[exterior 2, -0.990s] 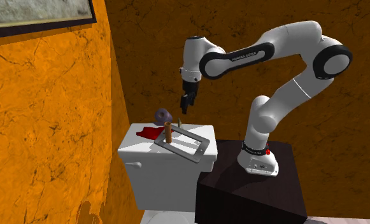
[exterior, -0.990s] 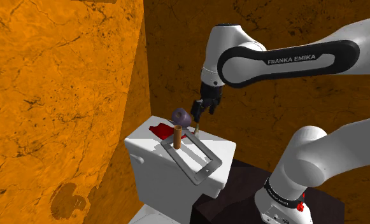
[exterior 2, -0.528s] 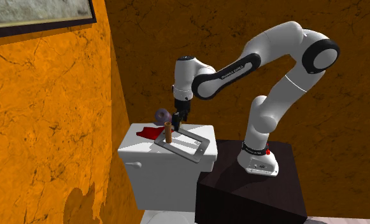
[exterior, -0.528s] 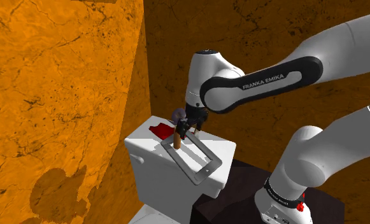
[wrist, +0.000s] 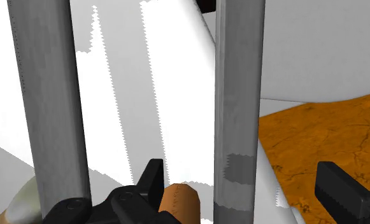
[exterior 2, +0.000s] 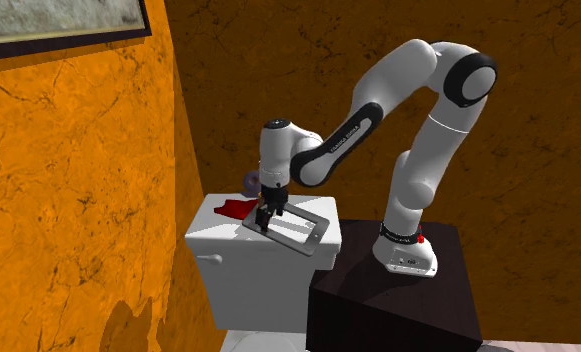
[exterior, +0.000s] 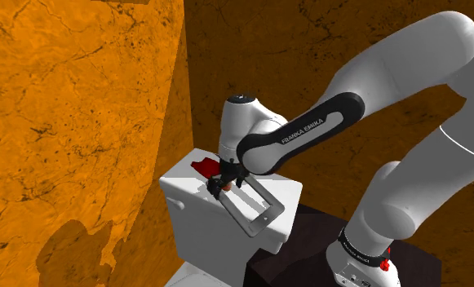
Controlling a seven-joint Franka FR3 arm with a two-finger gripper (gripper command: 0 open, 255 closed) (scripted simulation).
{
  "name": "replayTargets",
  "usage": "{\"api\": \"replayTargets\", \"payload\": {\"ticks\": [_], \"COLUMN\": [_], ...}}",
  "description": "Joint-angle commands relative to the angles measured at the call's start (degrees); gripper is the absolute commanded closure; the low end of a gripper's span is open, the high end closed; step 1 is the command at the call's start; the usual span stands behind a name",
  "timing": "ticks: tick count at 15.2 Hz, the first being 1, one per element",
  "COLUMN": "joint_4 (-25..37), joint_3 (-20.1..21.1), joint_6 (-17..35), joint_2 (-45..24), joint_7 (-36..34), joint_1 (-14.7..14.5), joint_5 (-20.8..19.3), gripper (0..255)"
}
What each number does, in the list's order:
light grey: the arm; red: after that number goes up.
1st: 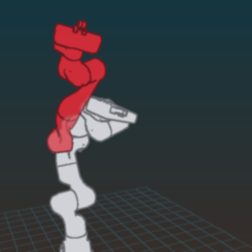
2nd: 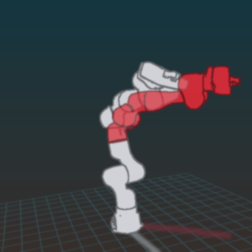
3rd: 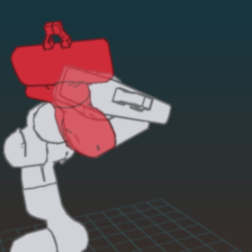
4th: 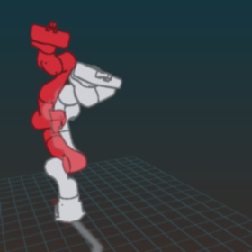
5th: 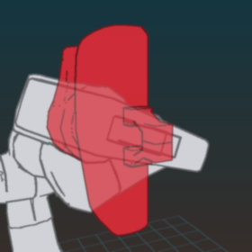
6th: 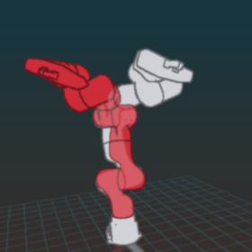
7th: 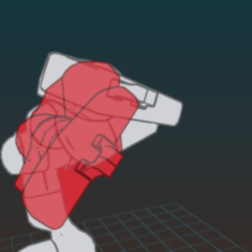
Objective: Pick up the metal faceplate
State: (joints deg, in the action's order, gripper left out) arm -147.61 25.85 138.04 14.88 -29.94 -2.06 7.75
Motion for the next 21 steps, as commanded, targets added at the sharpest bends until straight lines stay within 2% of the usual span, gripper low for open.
{"api": "replayTargets", "payload": {"ticks": [1,6,8,9,18,21], "joint_4": [-0.1,-1.5,-1.5,-1.5,-1.5,-0.8], "joint_3": [0.8,1.7,1.7,1.7,1.7,1.2], "joint_6": [2.2,7.4,7.4,7.5,7.4,4.6], "joint_2": [-2.2,-6.1,-6.1,-6.2,-6.1,-3.9], "joint_7": [-1.2,-2.9,-2.9,-2.9,-2.9,-1.9], "joint_1": [0.2,1.0,1.0,1.0,0.9,0.5], "joint_5": [-0.7,-2.8,-2.8,-2.8,-2.8,-1.6], "gripper": [0,0,0,255,255,255]}}
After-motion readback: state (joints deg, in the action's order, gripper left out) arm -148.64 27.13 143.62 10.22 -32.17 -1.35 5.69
